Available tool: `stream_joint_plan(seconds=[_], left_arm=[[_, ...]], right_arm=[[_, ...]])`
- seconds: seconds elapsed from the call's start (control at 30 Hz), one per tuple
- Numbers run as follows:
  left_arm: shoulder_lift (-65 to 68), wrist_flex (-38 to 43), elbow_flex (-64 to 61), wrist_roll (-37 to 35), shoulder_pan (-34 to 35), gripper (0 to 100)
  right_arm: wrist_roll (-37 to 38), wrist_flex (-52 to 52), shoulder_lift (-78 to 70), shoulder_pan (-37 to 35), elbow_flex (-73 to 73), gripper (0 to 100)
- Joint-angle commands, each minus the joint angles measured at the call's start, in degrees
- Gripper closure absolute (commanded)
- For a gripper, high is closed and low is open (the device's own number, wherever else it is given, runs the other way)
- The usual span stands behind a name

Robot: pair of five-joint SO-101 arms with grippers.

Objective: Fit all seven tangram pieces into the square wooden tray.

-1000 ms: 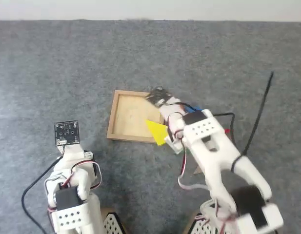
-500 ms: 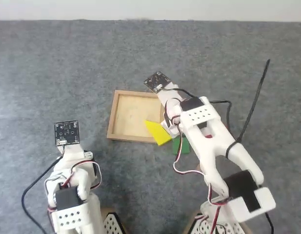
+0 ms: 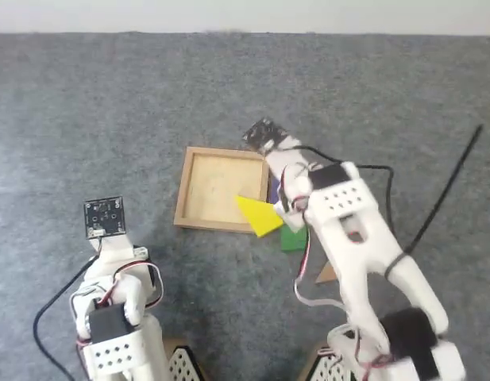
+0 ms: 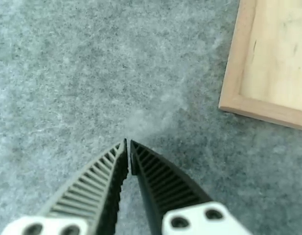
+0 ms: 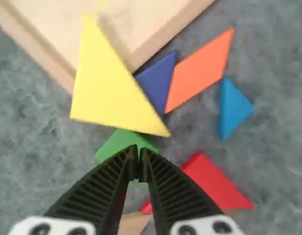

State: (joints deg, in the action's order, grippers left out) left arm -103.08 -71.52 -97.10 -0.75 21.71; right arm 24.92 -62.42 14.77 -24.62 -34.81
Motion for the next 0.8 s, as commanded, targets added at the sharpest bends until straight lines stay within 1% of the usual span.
stream_joint_plan(seconds=[0.0,0.13,0.23,0.37,0.43,0.57,0.67,0.77], left_arm=[[-1.0,-0.7,0.7,0.4,0.4,99],[-1.0,-0.7,0.7,0.4,0.4,99],[-1.0,-0.7,0.7,0.4,0.4,99],[-1.0,-0.7,0.7,0.4,0.4,99],[-1.0,-0.7,0.7,0.4,0.4,99],[-1.0,-0.7,0.7,0.4,0.4,99],[-1.0,-0.7,0.7,0.4,0.4,99],[-1.0,-0.7,0.7,0.4,0.4,99]], right_arm=[[0.7,0.4,1.8,-1.1,-2.8,98.9],[-0.6,3.7,-6.5,-0.9,0.0,98.9],[-0.6,3.7,-13.6,-0.7,5.9,99.1],[-0.7,3.5,-21.8,2.3,15.3,99.1],[-0.9,1.5,-25.1,2.9,19.7,99.1],[-1.0,-2.6,-29.8,0.4,26.8,99.1],[-3.2,-3.2,-31.3,-2.1,30.1,99.1],[-3.7,-3.3,-32.0,-3.9,32.1,99.1]])
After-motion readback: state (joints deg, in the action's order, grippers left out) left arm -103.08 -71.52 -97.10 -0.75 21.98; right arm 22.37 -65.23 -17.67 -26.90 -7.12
